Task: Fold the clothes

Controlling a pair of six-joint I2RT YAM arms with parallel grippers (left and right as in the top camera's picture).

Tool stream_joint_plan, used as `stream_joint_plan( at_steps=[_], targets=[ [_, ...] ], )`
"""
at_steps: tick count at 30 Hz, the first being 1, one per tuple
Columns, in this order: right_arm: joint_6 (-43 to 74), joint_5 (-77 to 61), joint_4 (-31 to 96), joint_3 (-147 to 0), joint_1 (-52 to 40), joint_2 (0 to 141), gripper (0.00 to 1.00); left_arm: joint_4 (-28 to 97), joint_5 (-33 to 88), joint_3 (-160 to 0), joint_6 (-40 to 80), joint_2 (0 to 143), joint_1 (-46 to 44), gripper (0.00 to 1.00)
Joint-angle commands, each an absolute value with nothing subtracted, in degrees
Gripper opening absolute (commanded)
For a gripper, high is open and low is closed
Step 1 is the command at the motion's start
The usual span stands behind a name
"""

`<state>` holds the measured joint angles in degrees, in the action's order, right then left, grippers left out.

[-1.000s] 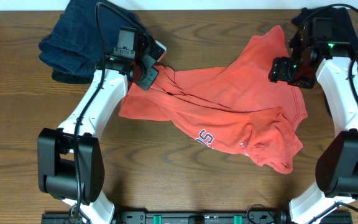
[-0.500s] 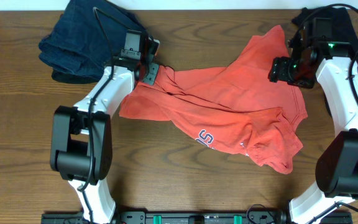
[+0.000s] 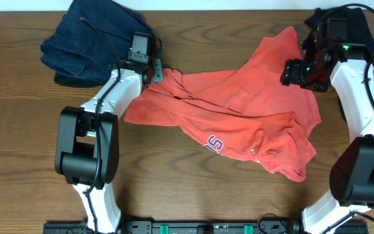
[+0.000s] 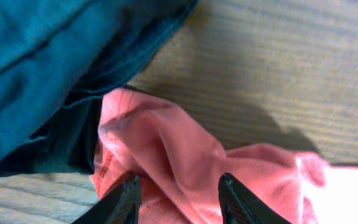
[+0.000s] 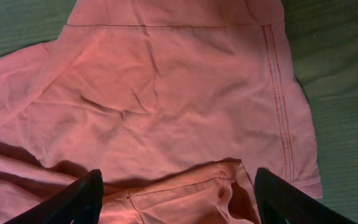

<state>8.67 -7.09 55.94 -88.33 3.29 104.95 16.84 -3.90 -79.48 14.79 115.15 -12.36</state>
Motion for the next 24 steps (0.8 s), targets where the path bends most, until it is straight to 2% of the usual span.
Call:
stream_joint_plan(
  at_steps=[1,15,21,24],
  targets=[
    [8.3,-7.6,55.9,-89.1,2.5,104.2,0.76,16.3,-5.2,-80.0,18.8,115.9,-12.0,0.43],
    [8.3,-7.6,55.9,-89.1,2.4,104.2,0.76,11.9,-5.0,-80.0,23.3,118.8,-12.0,0.42],
    [8.3,-7.6,55.9,-89.1,2.4,104.2,0.76,10.9,-5.0,-80.0,23.3,119.6,-12.0,0.07],
    [8.3,-7.6,55.7,-89.1,2.4,104.2,0.76,10.1,-5.0,-80.0,23.2,119.4,-11.9,0.06]
  ],
)
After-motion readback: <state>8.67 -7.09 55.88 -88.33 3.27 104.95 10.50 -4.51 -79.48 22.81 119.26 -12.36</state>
